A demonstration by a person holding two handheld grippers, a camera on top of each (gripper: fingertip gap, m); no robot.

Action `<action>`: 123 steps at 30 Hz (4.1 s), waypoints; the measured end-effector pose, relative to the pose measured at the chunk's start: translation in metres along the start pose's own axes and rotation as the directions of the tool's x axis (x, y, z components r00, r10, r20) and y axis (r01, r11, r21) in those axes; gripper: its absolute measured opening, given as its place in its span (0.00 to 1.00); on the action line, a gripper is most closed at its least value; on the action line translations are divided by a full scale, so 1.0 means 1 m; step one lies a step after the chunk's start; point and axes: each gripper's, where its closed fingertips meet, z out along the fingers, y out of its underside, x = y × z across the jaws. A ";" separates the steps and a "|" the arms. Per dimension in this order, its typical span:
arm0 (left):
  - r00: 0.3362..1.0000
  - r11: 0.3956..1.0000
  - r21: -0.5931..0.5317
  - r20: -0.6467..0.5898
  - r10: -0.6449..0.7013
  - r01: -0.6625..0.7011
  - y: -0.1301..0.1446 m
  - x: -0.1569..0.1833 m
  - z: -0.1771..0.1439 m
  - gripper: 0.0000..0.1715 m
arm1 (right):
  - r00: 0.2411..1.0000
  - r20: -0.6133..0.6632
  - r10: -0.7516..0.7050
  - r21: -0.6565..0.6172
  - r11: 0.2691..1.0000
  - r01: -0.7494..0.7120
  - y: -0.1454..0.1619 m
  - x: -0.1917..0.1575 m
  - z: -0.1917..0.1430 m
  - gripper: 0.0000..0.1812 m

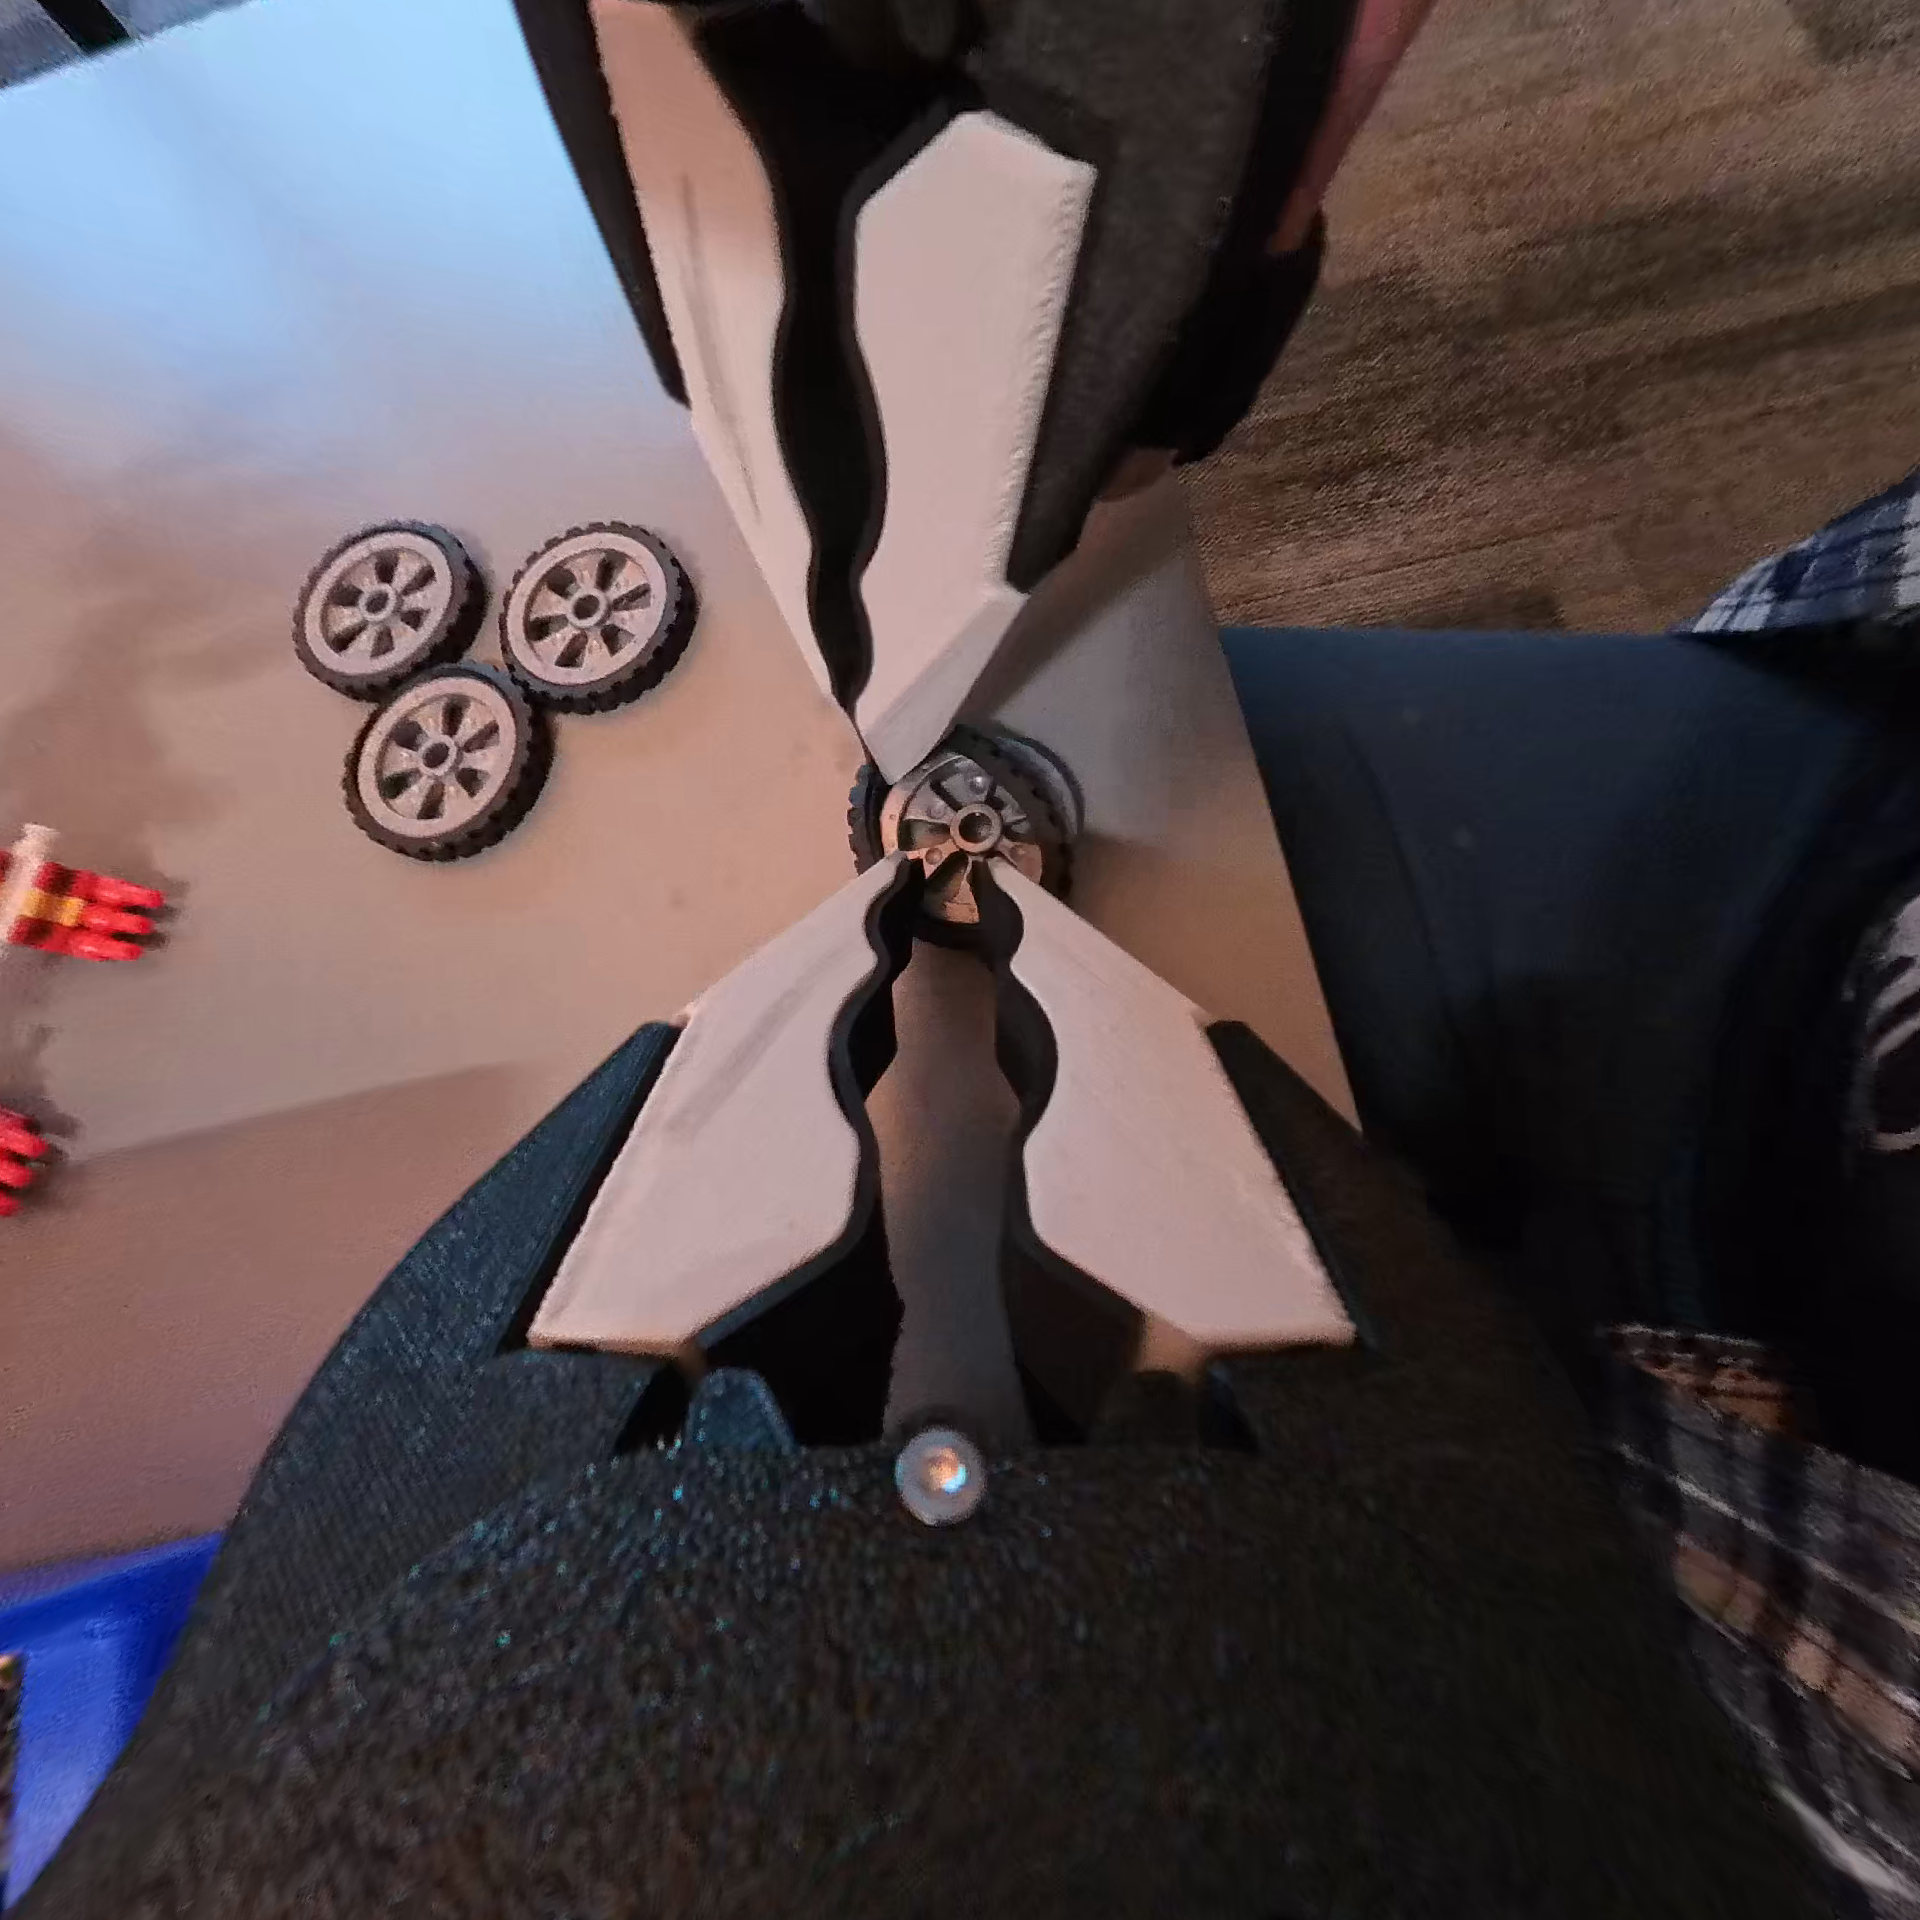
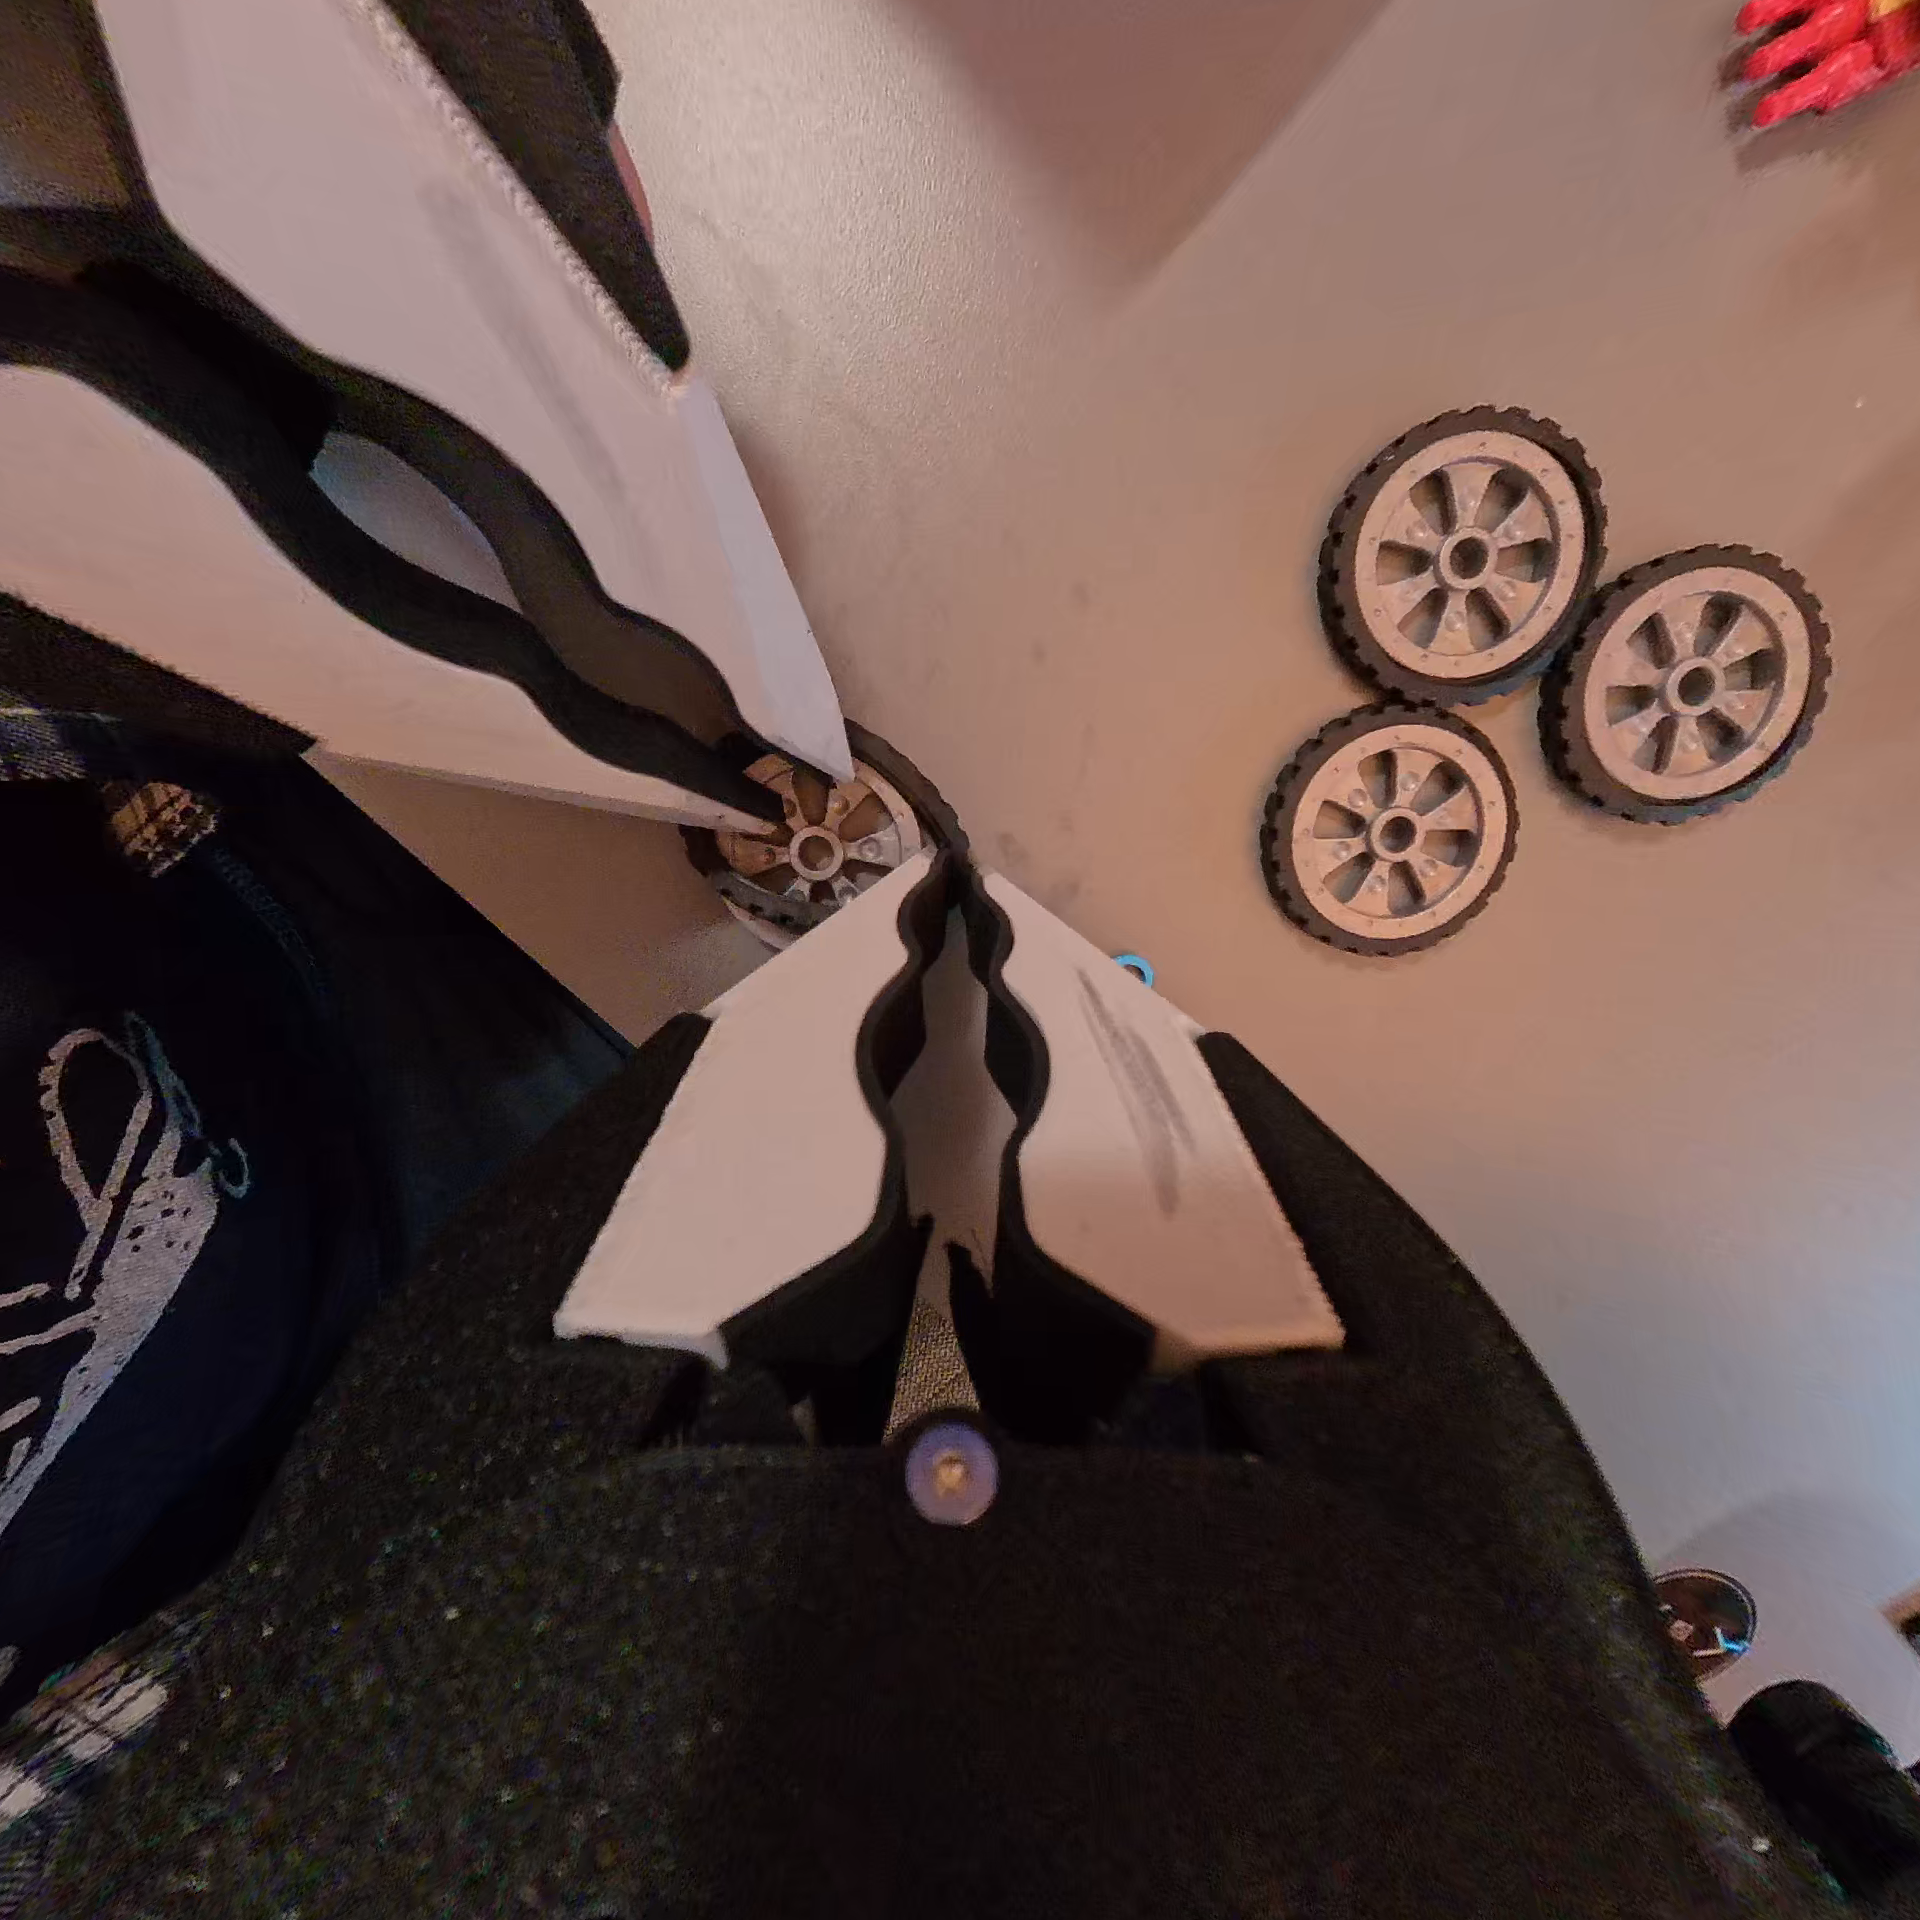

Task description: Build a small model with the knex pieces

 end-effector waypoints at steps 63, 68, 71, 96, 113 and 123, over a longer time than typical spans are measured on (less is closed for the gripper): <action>0.998 0.999 -0.036 -0.063 -0.002 -0.001 0.000 0.005 0.004 0.06 | 0.995 0.077 0.070 0.255 0.963 -0.087 0.013 -0.012 -0.015 0.07; 0.997 0.999 -0.032 -0.072 -0.007 0.004 -0.001 0.005 0.004 0.06 | 0.985 -0.134 0.107 0.270 0.960 -0.067 0.024 0.009 -0.020 0.04; 0.997 0.999 -0.032 -0.074 -0.006 0.004 -0.001 0.005 0.004 0.06 | 0.982 -0.162 0.098 0.330 0.943 -0.039 0.023 0.003 -0.028 0.04; 0.994 0.999 -0.030 -0.098 -0.045 0.042 -0.001 0.005 0.005 0.06 | 0.951 -0.087 -0.295 0.313 0.899 0.308 0.015 -0.034 -0.023 0.01; 0.991 0.998 -0.028 -0.118 -0.064 0.061 -0.002 0.005 0.006 0.06 | 0.962 -0.001 -0.274 0.358 0.898 0.257 0.006 -0.039 -0.012 0.04; 0.990 0.997 -0.027 -0.119 -0.069 0.066 -0.002 0.005 0.007 0.06 | 0.955 -0.030 -0.297 0.362 0.887 0.287 0.003 -0.043 -0.007 0.05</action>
